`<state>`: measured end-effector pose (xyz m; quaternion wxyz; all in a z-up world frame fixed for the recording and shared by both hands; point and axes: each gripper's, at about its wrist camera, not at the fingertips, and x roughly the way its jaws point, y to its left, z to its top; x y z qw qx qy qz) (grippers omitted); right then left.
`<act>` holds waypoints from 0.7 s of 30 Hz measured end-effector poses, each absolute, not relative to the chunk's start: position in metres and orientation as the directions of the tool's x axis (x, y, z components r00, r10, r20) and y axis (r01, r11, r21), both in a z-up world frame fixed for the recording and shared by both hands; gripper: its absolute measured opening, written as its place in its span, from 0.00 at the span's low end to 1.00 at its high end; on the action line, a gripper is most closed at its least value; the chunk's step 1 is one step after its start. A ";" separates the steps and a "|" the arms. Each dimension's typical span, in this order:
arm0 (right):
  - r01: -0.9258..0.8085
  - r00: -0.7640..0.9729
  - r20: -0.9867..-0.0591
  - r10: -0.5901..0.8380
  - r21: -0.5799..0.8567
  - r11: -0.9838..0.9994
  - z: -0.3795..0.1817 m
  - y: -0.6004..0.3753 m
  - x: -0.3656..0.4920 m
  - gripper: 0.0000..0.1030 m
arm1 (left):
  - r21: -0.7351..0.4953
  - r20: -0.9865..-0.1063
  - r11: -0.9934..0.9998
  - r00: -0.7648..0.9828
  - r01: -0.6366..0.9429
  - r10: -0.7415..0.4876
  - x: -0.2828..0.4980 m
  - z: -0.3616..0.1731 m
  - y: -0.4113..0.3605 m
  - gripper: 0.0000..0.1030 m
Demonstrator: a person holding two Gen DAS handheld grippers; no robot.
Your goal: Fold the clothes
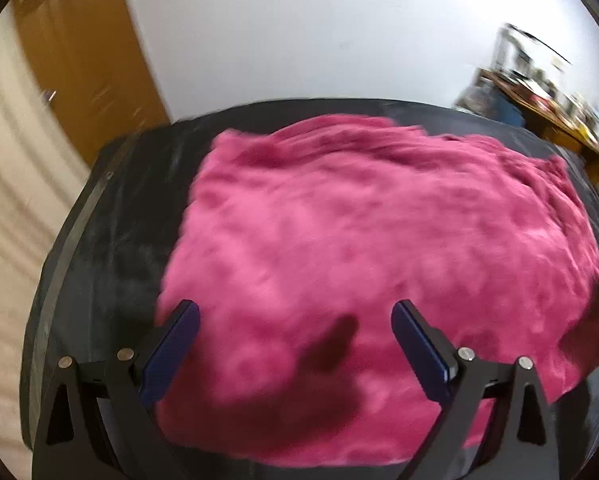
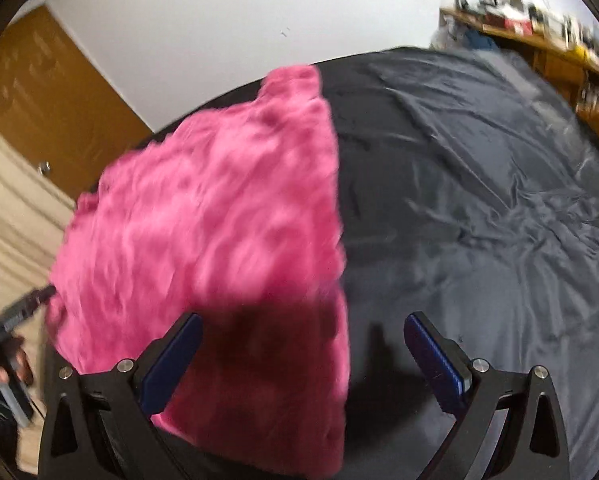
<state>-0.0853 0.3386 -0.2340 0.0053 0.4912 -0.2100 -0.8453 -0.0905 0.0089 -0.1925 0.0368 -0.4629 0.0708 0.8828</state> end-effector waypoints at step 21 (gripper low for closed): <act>-0.099 -0.453 -0.773 -0.444 0.538 -0.837 -0.261 0.314 -0.166 0.99 | 0.140 -0.871 -0.966 -0.492 -0.217 -0.015 -0.128 -0.228 0.055 0.95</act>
